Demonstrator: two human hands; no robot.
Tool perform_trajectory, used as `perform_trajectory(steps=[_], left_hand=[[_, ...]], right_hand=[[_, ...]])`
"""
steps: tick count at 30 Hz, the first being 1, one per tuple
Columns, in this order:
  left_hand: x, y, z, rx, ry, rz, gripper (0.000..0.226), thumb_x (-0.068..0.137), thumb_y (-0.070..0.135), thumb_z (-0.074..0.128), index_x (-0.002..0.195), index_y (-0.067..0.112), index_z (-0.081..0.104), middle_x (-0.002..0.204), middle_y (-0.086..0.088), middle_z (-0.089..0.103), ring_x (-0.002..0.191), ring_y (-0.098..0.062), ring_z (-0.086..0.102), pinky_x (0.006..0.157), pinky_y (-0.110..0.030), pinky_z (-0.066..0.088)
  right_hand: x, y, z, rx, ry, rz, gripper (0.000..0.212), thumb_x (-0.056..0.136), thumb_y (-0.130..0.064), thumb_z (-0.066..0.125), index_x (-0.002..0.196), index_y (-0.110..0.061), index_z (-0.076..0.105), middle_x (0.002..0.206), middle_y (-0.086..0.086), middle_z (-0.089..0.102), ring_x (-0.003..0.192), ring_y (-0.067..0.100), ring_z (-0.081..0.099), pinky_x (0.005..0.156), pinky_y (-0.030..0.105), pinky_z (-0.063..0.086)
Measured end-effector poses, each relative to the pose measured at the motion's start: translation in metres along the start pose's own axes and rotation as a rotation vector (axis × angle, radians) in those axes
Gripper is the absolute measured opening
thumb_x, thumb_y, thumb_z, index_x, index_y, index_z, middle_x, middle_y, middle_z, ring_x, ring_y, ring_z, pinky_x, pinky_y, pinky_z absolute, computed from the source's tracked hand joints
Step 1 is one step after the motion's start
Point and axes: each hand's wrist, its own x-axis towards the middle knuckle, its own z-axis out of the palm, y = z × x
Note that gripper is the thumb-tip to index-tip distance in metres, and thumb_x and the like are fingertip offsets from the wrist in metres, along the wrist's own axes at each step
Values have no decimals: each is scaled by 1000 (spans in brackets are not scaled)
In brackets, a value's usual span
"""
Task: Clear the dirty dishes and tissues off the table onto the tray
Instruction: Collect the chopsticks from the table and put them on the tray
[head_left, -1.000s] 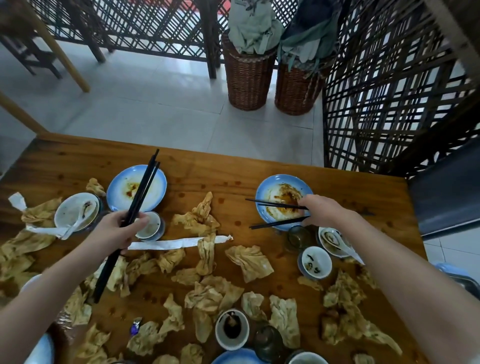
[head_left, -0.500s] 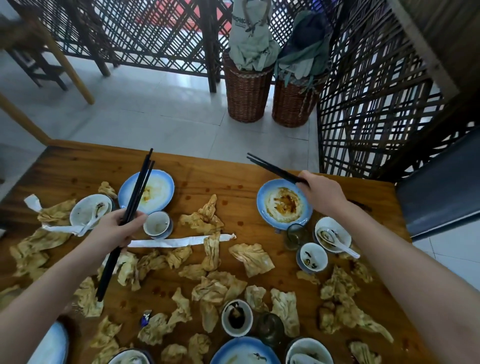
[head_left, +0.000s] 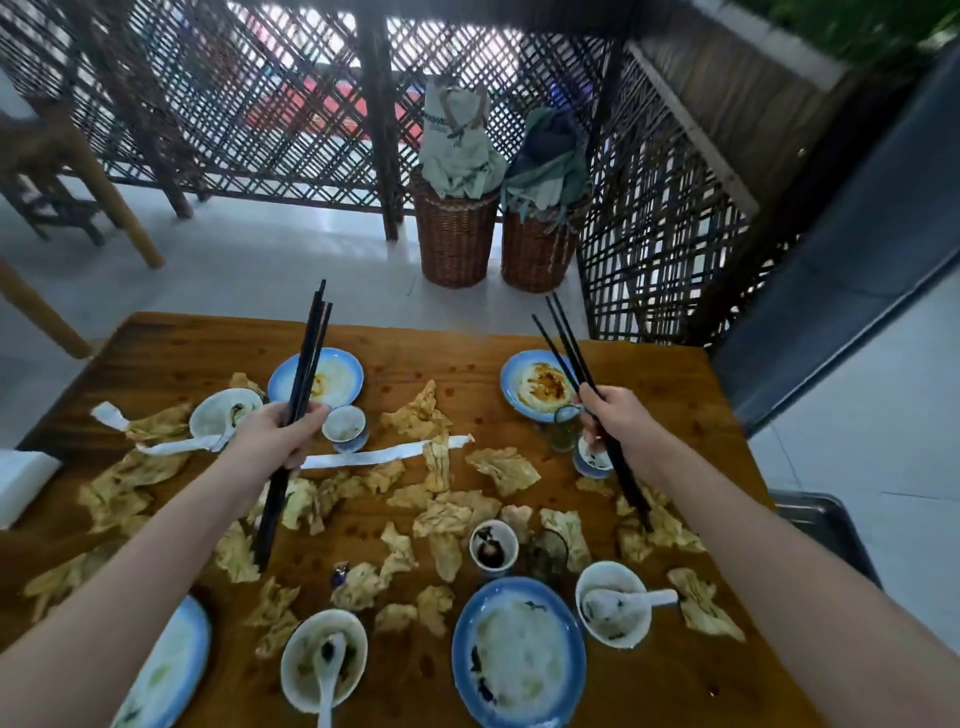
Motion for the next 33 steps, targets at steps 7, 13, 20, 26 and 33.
perform_trajectory(steps=[7,13,20,26,33], left_hand=[[-50,-10,42,-103,-142,-43,12,93,23,61,96,12,56,60,3,34,41,-8,33,38,-19,32],[-81,-15,110,-111,-272,-90,10,93,25,60,97,16,57,58,5,37,40,-8,35,39,-21,33],[-128,-11,214,-82,-392,-142,10,94,20,61,101,13,59,56,4,41,40,-9,38,38,-22,35],[-184,-19,319,-92,-471,-226,8,97,17,55,101,12,60,59,1,43,40,-12,41,39,-23,38],[-255,-28,429,-49,-510,-261,15,99,17,51,111,13,59,62,0,45,48,-13,43,46,-26,38]], right_hand=[[-100,37,6,430,-126,38,26,100,-31,43,107,-11,58,64,0,51,42,10,35,38,22,28],[-170,56,-21,499,-15,24,24,100,-28,45,108,-10,58,65,-1,53,45,10,36,39,22,28],[-233,94,-84,531,188,42,19,98,-23,50,106,-9,59,65,0,52,43,11,37,37,22,29],[-276,150,-163,564,246,93,16,98,-21,50,106,-10,59,64,0,54,43,11,39,38,22,29],[-324,205,-266,553,264,102,12,98,-16,47,100,-11,59,64,2,52,41,11,39,37,20,29]])
